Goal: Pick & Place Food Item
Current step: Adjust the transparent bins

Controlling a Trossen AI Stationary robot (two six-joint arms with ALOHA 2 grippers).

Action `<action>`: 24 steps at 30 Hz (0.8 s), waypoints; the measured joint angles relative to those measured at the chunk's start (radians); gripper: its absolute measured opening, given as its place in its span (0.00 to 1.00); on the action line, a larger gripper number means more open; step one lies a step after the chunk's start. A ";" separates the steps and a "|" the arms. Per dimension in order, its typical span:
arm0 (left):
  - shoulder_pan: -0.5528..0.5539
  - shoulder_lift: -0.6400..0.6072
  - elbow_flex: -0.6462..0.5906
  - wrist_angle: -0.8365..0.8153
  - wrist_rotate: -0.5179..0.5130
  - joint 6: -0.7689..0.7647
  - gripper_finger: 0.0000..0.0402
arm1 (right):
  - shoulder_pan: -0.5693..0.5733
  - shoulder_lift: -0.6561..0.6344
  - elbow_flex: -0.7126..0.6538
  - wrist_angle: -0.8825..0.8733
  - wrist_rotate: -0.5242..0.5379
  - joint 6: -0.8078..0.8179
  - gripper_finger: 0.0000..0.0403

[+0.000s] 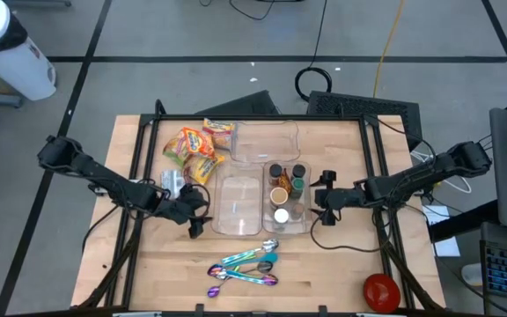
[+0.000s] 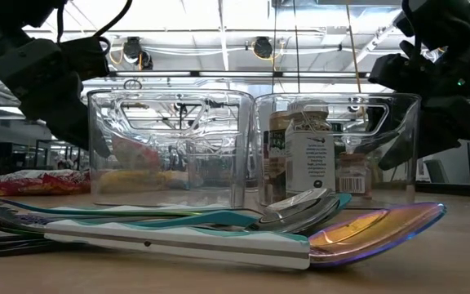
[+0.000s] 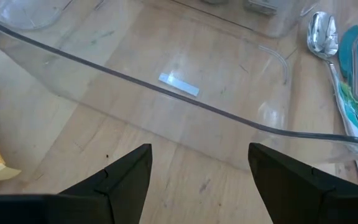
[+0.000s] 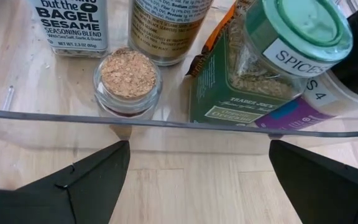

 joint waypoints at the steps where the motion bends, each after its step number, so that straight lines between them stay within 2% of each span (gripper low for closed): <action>1: 0.000 0.000 0.000 0.000 0.000 0.000 0.67 | 0.001 0.000 0.000 -0.002 0.002 0.000 0.94; 6: -0.017 -0.023 0.000 -0.004 -0.021 0.015 0.67 | 0.002 -0.022 0.000 -0.037 0.003 0.025 0.94; 12: -0.041 -0.109 0.000 -0.005 -0.040 0.055 0.67 | 0.002 -0.094 0.001 -0.106 0.004 0.072 0.94; 19: -0.052 -0.219 0.003 -0.029 -0.064 0.085 0.67 | 0.010 -0.177 0.001 -0.115 0.001 0.078 0.94; 24: -0.052 -0.245 0.003 -0.055 -0.101 0.081 0.67 | 0.038 -0.213 0.001 -0.092 0.002 0.086 0.94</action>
